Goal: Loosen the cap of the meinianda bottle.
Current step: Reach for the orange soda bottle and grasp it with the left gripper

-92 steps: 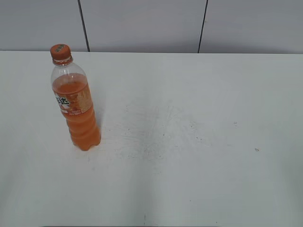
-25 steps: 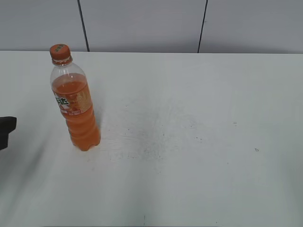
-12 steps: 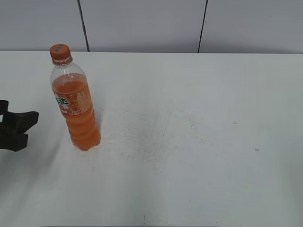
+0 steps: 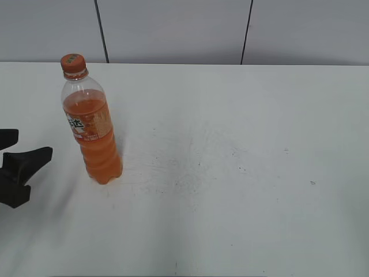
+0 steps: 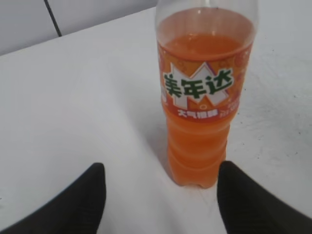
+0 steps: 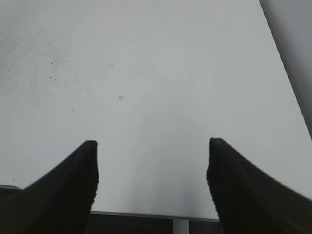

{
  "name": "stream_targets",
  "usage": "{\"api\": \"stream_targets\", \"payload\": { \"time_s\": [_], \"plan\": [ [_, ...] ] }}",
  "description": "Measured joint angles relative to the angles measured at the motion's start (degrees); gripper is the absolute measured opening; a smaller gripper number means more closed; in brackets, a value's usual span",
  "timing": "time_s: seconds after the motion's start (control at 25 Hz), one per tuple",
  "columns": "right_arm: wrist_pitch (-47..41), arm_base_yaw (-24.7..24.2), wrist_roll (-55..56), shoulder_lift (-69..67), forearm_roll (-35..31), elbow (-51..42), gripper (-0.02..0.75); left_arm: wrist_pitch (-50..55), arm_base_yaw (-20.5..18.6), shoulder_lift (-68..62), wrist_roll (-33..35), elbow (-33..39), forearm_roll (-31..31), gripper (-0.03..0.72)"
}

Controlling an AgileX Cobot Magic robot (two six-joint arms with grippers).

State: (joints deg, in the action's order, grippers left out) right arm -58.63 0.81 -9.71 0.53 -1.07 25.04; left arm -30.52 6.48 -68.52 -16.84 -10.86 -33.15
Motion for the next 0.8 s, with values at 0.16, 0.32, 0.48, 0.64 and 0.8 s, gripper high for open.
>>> {"api": "stream_targets", "payload": {
  "time_s": [0.16, 0.32, 0.48, 0.64, 0.8],
  "plan": [
    [0.0, 0.0, 0.0, 0.0, 0.0, 0.0, 0.525, -6.06, -6.57, -0.62, -4.75, 0.19, -11.03, 0.445],
    [0.0, 0.0, 0.0, 0.0, 0.0, 0.0, 0.525, -14.28, -15.3, -5.36, -7.29, 0.19, -22.5, 0.445],
    [0.0, 0.0, 0.0, 0.0, 0.0, 0.0, 0.525, -25.55, -22.14, -13.81, -7.6, -0.01, -32.51, 0.526],
    [0.0, 0.0, 0.0, 0.0, 0.0, 0.0, 0.525, -32.44, -25.11, -21.59, -7.63, -3.3, -40.9, 0.668],
    [0.0, 0.0, 0.0, 0.0, 0.0, 0.0, 0.525, -34.81, -25.38, -26.55, -7.63, -8.3, -45.18, 0.687]
  ]
}}
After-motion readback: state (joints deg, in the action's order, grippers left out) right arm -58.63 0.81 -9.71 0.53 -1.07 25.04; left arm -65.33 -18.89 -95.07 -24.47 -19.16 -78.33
